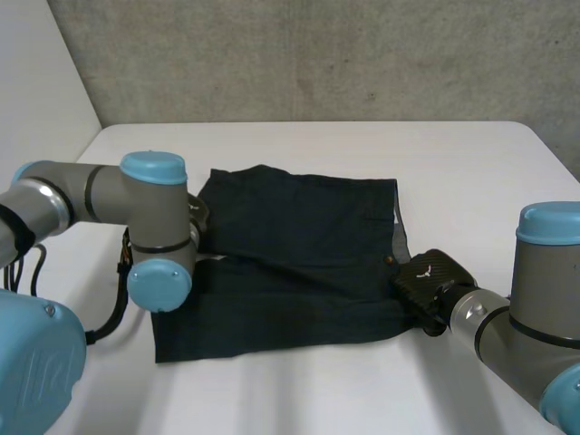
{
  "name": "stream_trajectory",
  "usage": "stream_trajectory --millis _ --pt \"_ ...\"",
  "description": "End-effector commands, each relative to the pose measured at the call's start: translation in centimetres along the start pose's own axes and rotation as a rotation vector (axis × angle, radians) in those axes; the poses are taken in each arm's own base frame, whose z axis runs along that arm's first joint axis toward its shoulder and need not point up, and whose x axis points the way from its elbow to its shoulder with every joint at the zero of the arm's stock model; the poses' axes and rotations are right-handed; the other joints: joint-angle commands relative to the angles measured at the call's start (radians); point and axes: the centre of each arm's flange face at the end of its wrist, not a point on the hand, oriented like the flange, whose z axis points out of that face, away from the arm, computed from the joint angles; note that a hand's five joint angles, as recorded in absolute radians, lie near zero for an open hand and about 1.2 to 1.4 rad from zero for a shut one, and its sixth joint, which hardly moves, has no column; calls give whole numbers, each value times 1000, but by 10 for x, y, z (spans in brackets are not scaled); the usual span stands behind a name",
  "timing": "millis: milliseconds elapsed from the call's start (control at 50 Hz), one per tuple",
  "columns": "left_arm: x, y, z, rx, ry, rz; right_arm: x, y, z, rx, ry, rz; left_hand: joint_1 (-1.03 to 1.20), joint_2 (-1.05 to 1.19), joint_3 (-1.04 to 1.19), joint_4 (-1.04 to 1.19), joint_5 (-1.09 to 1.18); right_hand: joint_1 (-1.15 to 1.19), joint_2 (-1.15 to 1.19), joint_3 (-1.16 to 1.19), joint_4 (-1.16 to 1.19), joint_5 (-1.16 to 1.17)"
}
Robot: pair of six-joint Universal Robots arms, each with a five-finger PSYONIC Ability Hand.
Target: Fold the shorts.
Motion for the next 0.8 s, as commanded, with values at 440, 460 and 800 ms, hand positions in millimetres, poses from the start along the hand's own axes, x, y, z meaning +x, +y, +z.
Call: stream_trajectory --millis 440,460,800 --pt "-60 -50 -76 182 77 -252 -1 -1 -2 5 -4 -1 -718 -789 -785 -791 -722 417 226 205 204 239" --pt "-59 -47 -81 173 120 -273 -1 -1 -2 6 -5 -1 -694 -766 -762 -768 -698 417 226 205 204 239" --pt "-46 9 -143 -96 451 -403 -1 -1 -2 5 -4 -3 -538 -610 -606 -612 -543 417 226 205 204 239"
